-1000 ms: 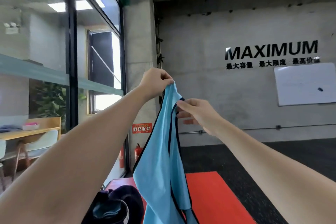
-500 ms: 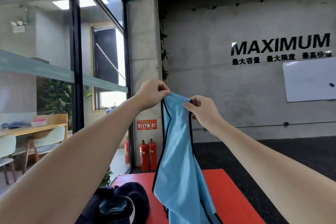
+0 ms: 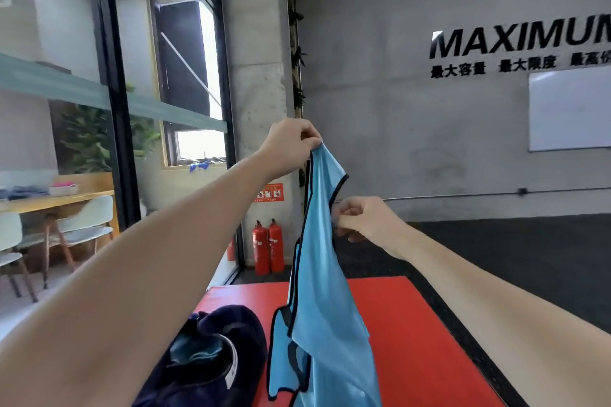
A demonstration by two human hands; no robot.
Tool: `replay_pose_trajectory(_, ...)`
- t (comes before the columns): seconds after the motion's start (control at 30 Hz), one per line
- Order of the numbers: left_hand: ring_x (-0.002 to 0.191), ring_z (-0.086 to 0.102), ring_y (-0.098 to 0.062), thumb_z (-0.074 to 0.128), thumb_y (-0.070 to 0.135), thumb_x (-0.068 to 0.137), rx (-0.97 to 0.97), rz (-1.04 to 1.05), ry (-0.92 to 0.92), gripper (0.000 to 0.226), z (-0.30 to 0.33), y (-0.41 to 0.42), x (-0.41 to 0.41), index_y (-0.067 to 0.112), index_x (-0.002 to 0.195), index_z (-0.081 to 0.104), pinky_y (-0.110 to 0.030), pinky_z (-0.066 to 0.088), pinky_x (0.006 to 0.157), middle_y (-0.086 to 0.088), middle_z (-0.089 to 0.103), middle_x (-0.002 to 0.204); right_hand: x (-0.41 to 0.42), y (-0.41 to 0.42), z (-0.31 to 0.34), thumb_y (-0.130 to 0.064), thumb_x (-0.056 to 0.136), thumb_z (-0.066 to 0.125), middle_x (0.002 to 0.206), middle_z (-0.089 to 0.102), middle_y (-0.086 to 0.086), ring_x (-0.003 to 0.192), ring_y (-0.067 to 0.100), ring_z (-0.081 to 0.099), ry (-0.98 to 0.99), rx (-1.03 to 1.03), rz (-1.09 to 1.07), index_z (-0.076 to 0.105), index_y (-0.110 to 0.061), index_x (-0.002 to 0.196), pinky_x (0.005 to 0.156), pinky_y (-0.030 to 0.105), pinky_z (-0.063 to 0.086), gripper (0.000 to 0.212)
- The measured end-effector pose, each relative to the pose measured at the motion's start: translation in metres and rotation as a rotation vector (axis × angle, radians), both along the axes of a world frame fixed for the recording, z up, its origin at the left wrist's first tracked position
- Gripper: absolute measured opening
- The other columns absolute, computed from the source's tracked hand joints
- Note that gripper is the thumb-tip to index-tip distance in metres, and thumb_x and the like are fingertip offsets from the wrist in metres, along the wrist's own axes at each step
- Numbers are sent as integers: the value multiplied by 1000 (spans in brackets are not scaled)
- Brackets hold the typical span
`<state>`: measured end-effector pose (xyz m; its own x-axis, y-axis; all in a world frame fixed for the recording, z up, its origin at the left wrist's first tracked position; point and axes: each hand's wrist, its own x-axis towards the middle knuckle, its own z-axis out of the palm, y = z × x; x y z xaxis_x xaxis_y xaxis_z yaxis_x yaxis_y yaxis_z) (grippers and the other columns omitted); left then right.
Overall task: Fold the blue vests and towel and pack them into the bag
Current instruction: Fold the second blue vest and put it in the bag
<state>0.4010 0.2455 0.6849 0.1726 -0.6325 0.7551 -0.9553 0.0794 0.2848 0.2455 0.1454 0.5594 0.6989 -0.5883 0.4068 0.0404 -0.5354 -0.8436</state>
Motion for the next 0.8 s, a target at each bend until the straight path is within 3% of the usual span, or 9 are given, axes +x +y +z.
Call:
replay_pose_trajectory(0.13, 85, 63, -6, 62, 21, 98, 56, 6, -9, 11, -12, -48, 22, 19, 97, 73, -19, 48, 76, 10, 68, 89, 18, -31, -28, -24, 94, 70, 90, 74, 2, 81, 13, 69, 16, 80, 69, 72, -8, 100, 82, 35, 56, 17)
replay_pose_trajectory(0.27, 89, 61, -6, 61, 21, 98, 76, 18, 7, 13, -36, -97, 51, 18, 99, 74, -21, 48, 80, 11, 67, 91, 33, -68, -59, -26, 87, 79, 86, 75, -2, 80, 11, 68, 195, 105, 156, 74, -12, 91, 75, 26, 54, 15)
replay_pose_trajectory(0.37, 85, 61, -5, 60, 20, 98, 104, 36, 54, 13, -62, -130, 82, 19, 94, 72, -17, 44, 72, 10, 66, 89, 44, -106, -84, -32, 84, 81, 94, 75, 8, 83, 21, 67, 285, 131, 116, 72, -6, 96, 79, 36, 55, 30)
replay_pose_trajectory(0.5, 75, 55, -4, 57, 17, 99, 56, 137, 141, 13, -96, -164, 133, 18, 90, 65, -18, 41, 63, 9, 60, 82, 51, -162, -99, -26, 81, 84, 78, 65, 7, 76, 21, 56, 93, 203, -20, 69, -11, 78, 71, 31, 47, 22)
replay_pose_trajectory(0.63, 81, 56, -15, 54, 12, 100, 66, 226, 195, 11, -130, -191, 179, 13, 95, 64, -27, 43, 73, 3, 59, 85, 65, -210, -115, -14, 80, 84, 92, 73, 13, 85, 24, 63, -65, 263, -86, 75, -12, 90, 81, 38, 51, 14)
replay_pose_trajectory(0.73, 92, 63, -24, 54, 10, 98, 201, 241, 219, 17, -168, -213, 203, 11, 106, 69, -23, 47, 69, -4, 66, 101, 83, -228, -146, -3, 86, 76, 105, 74, 8, 97, 17, 68, 2, 200, -164, 70, -15, 105, 81, 22, 55, 23)
replay_pose_trajectory(0.8, 108, 61, -25, 54, 9, 96, 333, 227, 185, 28, -200, -223, 207, 12, 121, 67, -25, 47, 83, -7, 66, 120, 93, -234, -173, -7, 87, 75, 112, 71, 5, 103, 16, 68, 86, 176, -197, 67, -18, 114, 87, 27, 54, 30)
